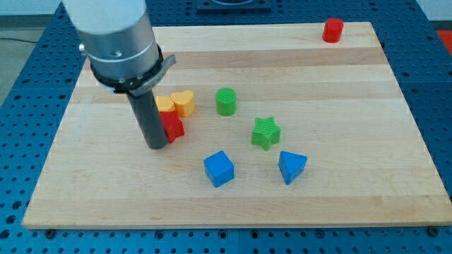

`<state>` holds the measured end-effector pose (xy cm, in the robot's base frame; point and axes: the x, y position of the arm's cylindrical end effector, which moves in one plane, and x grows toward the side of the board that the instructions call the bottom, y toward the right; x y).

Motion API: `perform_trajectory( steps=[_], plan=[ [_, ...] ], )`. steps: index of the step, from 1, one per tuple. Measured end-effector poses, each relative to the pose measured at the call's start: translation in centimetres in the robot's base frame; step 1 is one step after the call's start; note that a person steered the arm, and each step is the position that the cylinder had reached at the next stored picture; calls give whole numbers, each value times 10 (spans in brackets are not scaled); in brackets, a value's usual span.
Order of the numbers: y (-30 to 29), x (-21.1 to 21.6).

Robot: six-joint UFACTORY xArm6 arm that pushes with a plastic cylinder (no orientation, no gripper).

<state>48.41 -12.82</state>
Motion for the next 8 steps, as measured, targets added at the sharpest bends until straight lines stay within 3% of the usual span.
perform_trajectory(
  steps=[2,7,8],
  plan=[
    [13,-56],
    [187,-159],
    [199,-173]
  ],
)
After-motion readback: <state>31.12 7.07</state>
